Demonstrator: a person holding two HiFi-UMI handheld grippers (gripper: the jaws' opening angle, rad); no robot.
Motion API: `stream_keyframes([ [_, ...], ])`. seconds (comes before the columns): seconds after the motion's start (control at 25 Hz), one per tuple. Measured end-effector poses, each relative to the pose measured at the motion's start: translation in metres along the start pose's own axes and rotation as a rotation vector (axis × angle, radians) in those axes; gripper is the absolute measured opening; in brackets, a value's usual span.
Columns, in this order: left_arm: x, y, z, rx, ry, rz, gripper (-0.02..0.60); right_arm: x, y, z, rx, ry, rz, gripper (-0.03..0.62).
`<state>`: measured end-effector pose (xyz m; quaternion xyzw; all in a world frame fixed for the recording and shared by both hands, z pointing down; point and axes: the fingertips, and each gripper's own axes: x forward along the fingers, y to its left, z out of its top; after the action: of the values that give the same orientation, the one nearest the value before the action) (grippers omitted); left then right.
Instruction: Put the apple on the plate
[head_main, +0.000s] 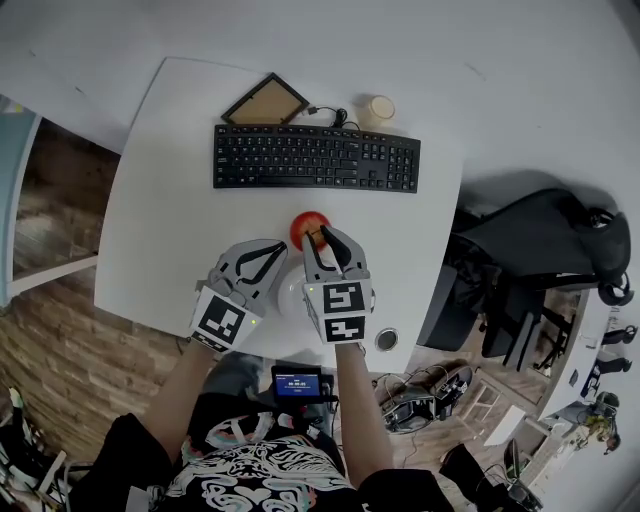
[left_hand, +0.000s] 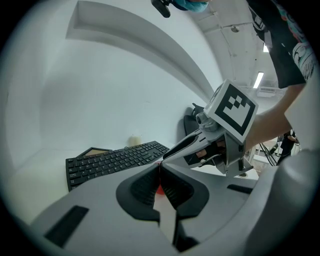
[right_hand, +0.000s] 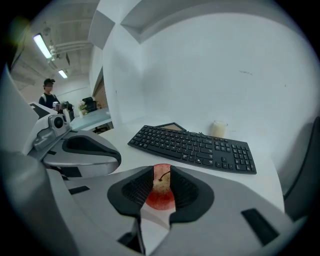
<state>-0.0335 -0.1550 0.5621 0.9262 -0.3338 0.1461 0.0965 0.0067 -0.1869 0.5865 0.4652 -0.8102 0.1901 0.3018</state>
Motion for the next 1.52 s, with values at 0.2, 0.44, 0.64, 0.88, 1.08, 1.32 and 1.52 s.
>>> stream_keyframes([
  [0.2, -0.002, 0.001, -0.004, -0.001, 0.011, 0.001, 0.014, 0.001, -0.003, 0.0, -0.025, -0.005, -0.03, 0.067],
  [0.44, -0.002, 0.003, -0.01, -0.005, 0.03, 0.013, 0.014, 0.002, -0.001, 0.002, -0.028, -0.023, -0.019, 0.032],
  [0.64, -0.001, 0.006, -0.012, -0.008, 0.036, 0.019, 0.014, 0.002, -0.002, 0.002, -0.004, -0.031, -0.001, 0.031],
  [0.88, 0.0, 0.007, -0.01, -0.013, 0.033, 0.018, 0.014, -0.001, -0.001, 0.003, 0.012, -0.044, 0.014, 0.029],
  [1.08, -0.001, 0.008, -0.006, -0.021, 0.023, 0.024, 0.014, -0.006, 0.0, 0.004, 0.023, -0.049, 0.016, 0.029],
  [1.32, -0.008, 0.01, 0.01, -0.011, 0.0, 0.031, 0.014, -0.02, 0.001, 0.017, 0.032, -0.076, 0.013, 0.029],
  [1.52, -0.016, 0.016, 0.029, -0.003, -0.035, 0.048, 0.014, -0.036, 0.004, 0.032, 0.044, -0.111, 0.008, 0.029],
])
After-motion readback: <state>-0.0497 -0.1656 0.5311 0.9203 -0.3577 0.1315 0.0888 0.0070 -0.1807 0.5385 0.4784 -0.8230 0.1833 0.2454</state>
